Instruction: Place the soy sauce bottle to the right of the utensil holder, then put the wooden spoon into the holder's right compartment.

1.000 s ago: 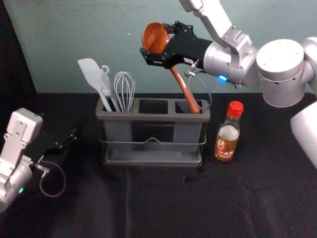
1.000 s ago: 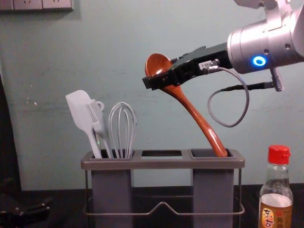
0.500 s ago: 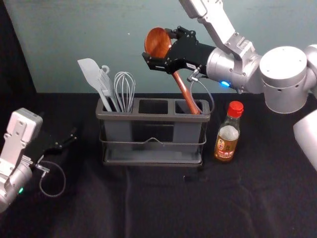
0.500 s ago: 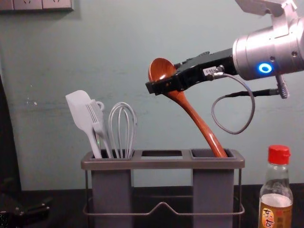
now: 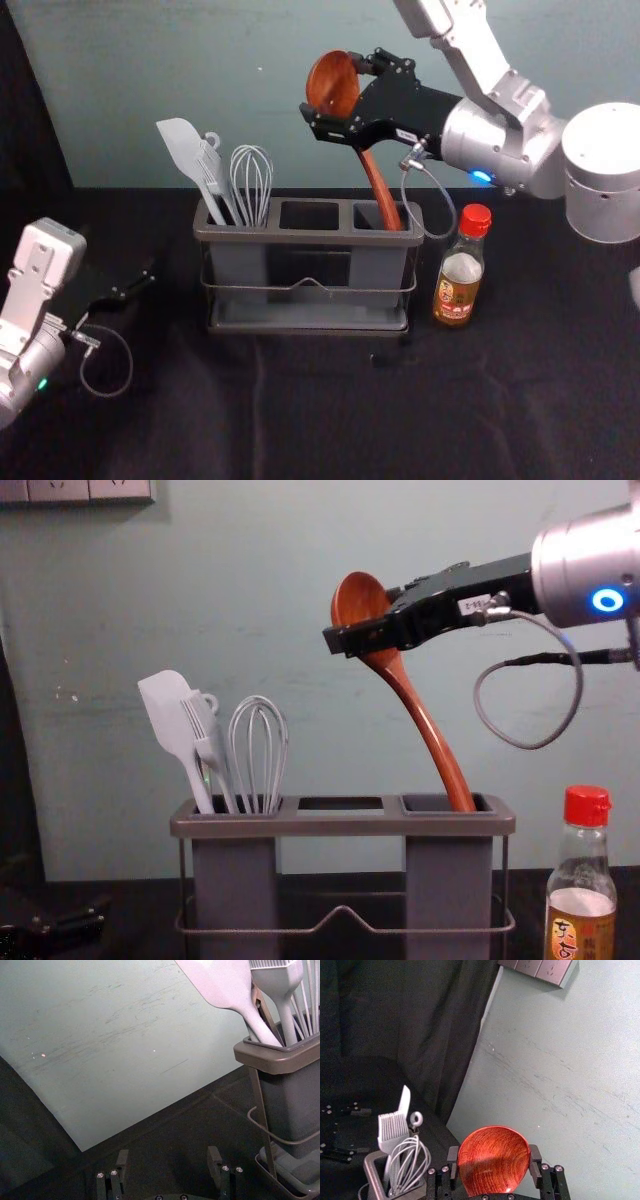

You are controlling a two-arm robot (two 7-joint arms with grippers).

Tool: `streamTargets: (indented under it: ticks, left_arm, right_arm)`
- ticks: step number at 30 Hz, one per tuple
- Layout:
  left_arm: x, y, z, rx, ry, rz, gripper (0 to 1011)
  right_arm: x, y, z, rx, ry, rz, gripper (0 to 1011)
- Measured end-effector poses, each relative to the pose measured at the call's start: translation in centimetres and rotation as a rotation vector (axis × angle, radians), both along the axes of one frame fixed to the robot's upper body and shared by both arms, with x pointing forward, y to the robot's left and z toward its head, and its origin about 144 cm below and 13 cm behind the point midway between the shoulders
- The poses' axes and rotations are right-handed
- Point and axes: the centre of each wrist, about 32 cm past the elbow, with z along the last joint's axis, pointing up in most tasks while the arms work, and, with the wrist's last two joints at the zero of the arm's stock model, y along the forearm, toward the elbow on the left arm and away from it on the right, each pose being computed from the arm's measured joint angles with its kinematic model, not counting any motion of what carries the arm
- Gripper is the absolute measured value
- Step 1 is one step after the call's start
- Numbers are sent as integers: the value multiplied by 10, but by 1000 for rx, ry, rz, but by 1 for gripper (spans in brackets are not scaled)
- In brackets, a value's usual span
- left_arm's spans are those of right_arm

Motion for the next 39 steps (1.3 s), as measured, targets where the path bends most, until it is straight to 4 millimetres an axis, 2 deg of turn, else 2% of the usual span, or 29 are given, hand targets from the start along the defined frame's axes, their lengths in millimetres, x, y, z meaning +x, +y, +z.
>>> streamTargets:
  ticks: [15,25,39]
  left_arm:
    - [0,0,0,0,0,0,1011]
    - [0,0,0,0,0,0,1011]
    - [0,0,0,0,0,0,1011]
  right_arm:
    - [-28,-19,-2,21,-16,6,842]
    - [-44,-35,-11,33,-34,-11,842]
    - [-45,-46,-27,83,-16,-1,842]
